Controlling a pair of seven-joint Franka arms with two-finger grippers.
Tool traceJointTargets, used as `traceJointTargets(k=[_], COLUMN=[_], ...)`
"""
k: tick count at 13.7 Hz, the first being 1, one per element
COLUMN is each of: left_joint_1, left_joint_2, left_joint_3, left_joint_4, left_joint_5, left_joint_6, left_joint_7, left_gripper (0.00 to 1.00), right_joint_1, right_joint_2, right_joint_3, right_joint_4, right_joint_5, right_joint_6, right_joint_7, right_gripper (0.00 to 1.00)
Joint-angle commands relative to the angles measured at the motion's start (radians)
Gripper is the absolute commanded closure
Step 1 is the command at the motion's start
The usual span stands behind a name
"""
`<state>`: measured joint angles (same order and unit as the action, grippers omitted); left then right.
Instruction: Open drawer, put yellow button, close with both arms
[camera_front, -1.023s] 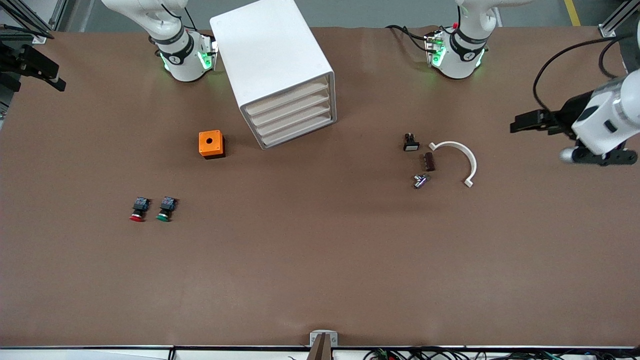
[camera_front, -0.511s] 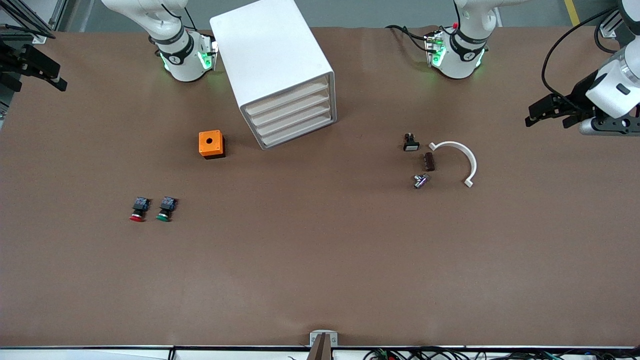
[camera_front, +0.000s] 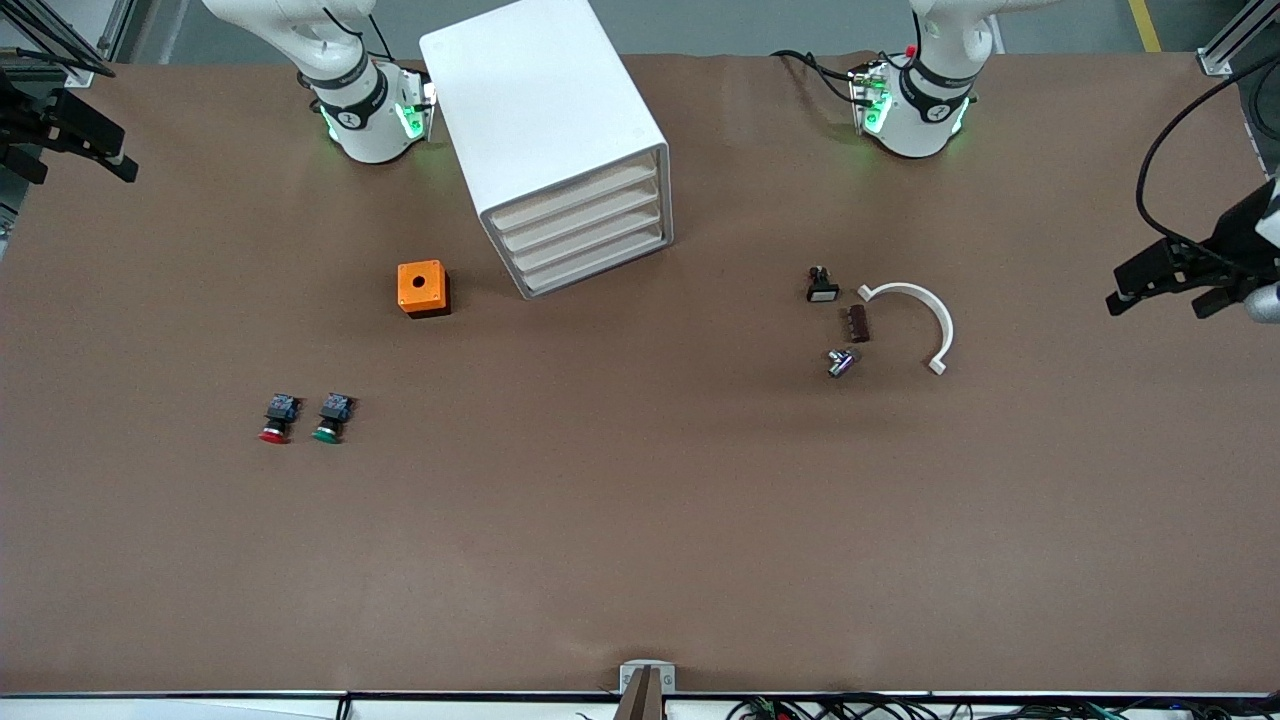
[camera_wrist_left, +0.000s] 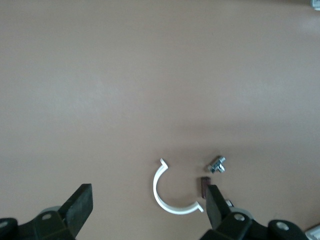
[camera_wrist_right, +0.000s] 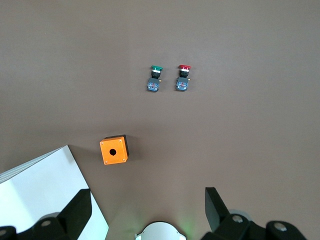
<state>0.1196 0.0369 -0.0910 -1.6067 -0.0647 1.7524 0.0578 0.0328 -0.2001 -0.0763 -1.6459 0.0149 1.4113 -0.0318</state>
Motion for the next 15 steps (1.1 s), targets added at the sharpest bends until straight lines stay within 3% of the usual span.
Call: traceJointTargets(k=[1,4,7,15], left_joint_1=[-0.020,-0.070,-0.147,-0.140], left_joint_2=[0.034,0.034,0.034,0.028], left_joint_3=[-0.004,0.008,0.085,0.086], left_joint_4=[0.064,0.057,0.057,0.062], left_joint_5=[0.026,0.028,0.028,0.034], left_joint_6=[-0.019,-0.020,-0.034,-0.062], left_joint_7=[-0.006,-0.021,-0.026,-0.027], left_gripper=[0.00,0.00,0.00,0.00], right_joint_1=[0.009,0.002,-0.005,-0.004], right_joint_2=[-0.018,-0.016,-0.016,-0.018], right_joint_3=[-0.003,-0.010,-0.013,-0.013], right_joint_4=[-0.012,-0.011,-0.011,-0.011], right_joint_5=[-0.015,-0.015,-0.015,-0.015], right_joint_6=[-0.002,0.003,0.005,0.000], right_joint_7=[-0.007,-0.007,-0.008,-0.008], right_gripper=[0.00,0.00,0.00,0.00])
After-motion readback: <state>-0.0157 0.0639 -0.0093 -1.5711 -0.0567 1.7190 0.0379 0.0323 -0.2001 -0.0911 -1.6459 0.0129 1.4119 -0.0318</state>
